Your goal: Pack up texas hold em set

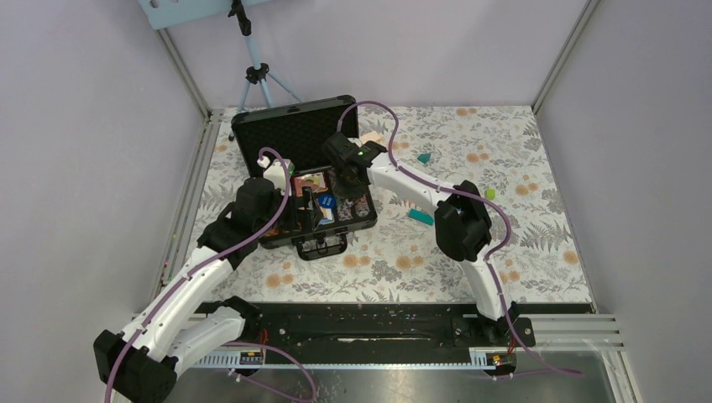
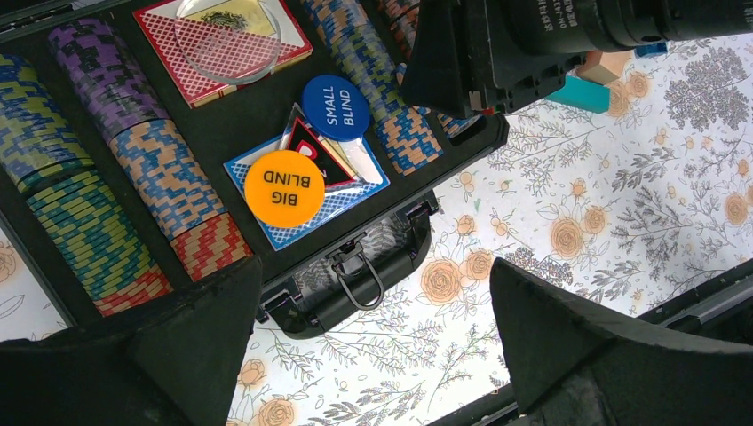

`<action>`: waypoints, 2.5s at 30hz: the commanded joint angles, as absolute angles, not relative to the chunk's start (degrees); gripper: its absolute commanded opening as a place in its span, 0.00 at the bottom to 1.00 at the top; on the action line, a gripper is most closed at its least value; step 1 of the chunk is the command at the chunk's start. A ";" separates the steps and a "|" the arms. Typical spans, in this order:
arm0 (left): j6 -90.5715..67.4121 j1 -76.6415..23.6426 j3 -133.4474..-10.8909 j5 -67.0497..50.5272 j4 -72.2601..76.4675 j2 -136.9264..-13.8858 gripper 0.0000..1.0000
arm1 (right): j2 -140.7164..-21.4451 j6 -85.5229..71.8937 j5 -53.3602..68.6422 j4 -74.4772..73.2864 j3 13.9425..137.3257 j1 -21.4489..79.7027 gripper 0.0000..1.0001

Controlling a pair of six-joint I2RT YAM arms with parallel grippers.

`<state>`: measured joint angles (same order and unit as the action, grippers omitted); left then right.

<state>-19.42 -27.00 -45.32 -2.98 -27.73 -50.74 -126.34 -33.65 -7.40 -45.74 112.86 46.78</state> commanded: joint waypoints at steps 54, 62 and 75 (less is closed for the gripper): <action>-18.81 -26.46 -46.30 -3.11 -26.83 -51.15 0.99 | -114.18 -23.34 -4.77 -36.46 102.55 43.71 0.00; -18.77 -26.19 -46.39 -2.81 -26.89 -51.08 0.99 | -106.79 -1.22 13.61 -33.77 100.11 35.80 0.00; -18.85 -25.93 -46.32 -2.40 -26.91 -50.92 0.99 | -100.16 43.05 32.17 -36.52 87.62 34.45 0.00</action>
